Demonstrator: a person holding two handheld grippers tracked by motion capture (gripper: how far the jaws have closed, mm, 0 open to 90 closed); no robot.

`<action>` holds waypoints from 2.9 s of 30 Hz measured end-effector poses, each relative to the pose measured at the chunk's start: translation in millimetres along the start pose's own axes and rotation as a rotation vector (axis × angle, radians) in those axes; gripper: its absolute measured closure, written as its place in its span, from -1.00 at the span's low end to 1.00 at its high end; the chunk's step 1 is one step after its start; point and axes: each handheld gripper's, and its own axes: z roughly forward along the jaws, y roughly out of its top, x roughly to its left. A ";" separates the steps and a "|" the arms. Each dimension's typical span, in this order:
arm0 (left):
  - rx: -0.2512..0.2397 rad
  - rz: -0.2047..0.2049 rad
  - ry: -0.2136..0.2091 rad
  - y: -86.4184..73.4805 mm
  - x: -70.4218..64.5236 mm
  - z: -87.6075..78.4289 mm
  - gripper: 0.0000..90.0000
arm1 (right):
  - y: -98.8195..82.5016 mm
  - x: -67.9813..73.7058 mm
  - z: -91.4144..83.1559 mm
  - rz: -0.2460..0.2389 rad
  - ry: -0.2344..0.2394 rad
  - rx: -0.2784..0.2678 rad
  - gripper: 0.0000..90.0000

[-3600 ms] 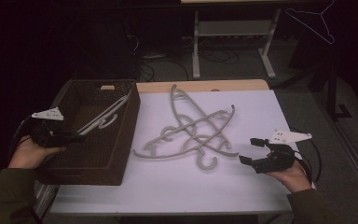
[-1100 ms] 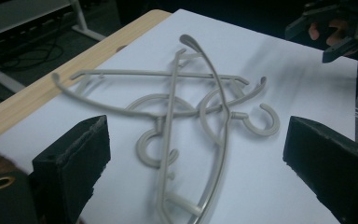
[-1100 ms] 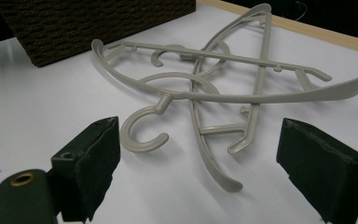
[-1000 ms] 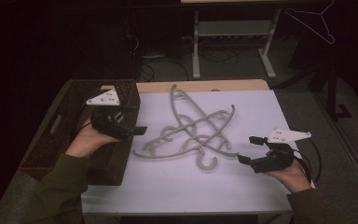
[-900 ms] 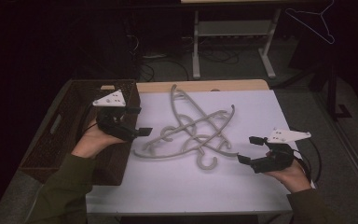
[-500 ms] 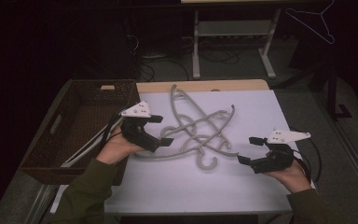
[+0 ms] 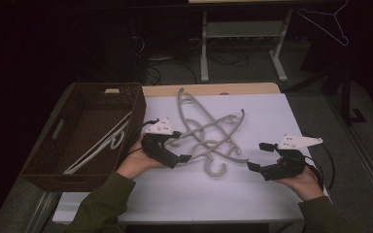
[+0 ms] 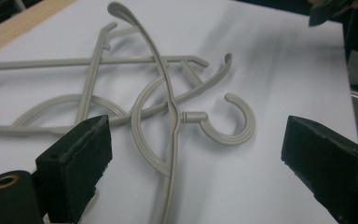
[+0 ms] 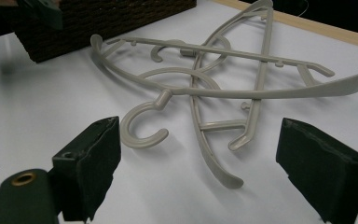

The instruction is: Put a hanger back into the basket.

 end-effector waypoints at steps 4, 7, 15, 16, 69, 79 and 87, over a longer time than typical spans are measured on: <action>0.023 -0.005 0.002 -7.6 1.5 9.3 -0.71 | -0.3 -0.4 0.4 -0.004 -0.001 0.001 -0.70; 0.048 -0.009 -0.002 -14.1 3.5 16.9 -0.69 | -0.6 -0.3 0.9 -0.004 0.001 0.004 -0.70; 0.142 0.002 0.011 -30.2 5.9 40.7 -0.55 | -1.6 -0.2 2.8 -0.012 0.003 0.012 -0.70; 0.159 0.005 0.011 -31.6 6.4 43.4 -0.53 | -1.7 -0.3 2.9 -0.010 0.004 0.015 -0.70; 0.190 -0.008 -0.038 9.3 -1.0 29.7 0.82 | -3.1 -3.3 -0.8 -0.002 0.006 -0.002 -0.70; 0.167 -0.003 -0.010 56.2 -1.9 -7.6 0.82 | -2.9 -3.5 -1.7 -0.004 0.008 -0.006 -0.70; 0.148 0.003 0.028 78.8 7.0 -48.9 0.82 | -2.9 -3.7 -0.9 -0.003 0.010 -0.004 -0.70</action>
